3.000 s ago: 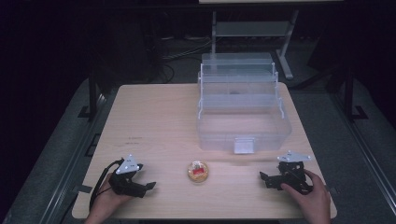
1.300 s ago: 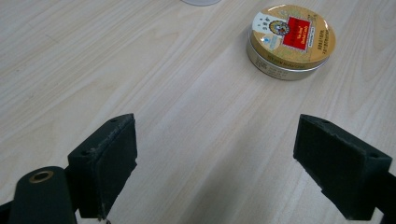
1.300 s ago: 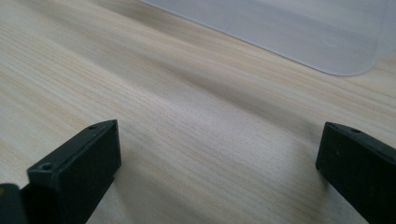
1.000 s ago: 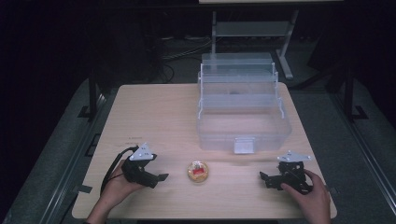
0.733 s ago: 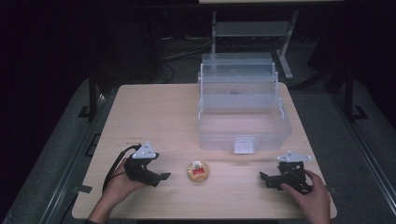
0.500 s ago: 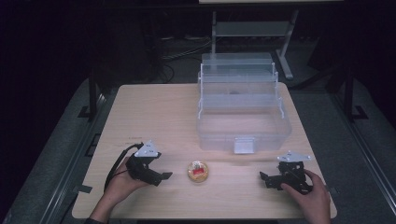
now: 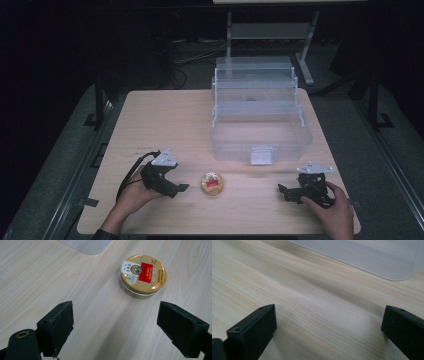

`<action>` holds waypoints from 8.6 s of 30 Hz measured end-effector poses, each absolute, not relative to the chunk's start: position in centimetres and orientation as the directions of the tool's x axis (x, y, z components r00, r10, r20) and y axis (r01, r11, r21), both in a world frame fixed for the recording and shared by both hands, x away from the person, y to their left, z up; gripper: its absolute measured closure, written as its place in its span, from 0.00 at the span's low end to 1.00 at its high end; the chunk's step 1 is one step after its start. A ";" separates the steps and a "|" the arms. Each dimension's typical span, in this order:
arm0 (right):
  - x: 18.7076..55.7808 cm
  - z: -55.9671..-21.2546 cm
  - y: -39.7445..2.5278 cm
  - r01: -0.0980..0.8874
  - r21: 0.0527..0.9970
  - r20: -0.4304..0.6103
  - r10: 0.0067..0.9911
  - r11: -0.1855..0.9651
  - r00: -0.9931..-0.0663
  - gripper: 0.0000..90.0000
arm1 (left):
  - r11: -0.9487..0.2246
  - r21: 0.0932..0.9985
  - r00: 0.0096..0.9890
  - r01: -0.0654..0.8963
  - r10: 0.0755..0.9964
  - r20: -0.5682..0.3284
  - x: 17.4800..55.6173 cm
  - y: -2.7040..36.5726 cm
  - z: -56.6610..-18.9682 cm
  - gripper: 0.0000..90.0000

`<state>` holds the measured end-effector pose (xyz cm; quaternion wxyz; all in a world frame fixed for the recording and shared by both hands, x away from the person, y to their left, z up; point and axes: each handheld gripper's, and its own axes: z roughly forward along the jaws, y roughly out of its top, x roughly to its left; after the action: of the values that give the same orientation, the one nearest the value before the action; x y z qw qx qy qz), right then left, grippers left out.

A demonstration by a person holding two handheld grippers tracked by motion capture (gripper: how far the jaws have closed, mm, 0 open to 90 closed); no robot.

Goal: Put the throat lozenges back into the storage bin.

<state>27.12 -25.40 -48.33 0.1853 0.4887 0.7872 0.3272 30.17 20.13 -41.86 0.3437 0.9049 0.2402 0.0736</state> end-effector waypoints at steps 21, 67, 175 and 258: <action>27.1 -48.3 -25.4 0.648 0.696 0.028 0.891 0.308 -0.454 0.00 | -0.686 0.633 0.901 0.359 0.432 -0.043 30.9 17.6 -41.8 0.15; 27.1 -48.3 -25.4 0.648 0.696 0.028 0.891 0.308 -0.454 0.00 | -0.796 0.536 0.950 0.281 0.309 -0.039 32.1 11.5 -43.0 0.14; 27.1 -48.3 -25.4 0.649 0.696 0.031 0.891 0.307 -0.454 0.00 | -0.826 0.510 0.962 0.241 0.272 -0.014 33.1 8.4 -38.8 0.22; 27.1 -48.3 -25.4 0.648 0.696 0.029 0.891 0.308 -0.454 0.00 | -0.796 0.549 0.942 0.256 0.332 0.041 40.8 5.7 -33.1 0.22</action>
<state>27.11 -25.40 -48.32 0.1848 0.4888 0.7872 0.3276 40.78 5.66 -33.09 0.2792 0.9451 0.1558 0.0680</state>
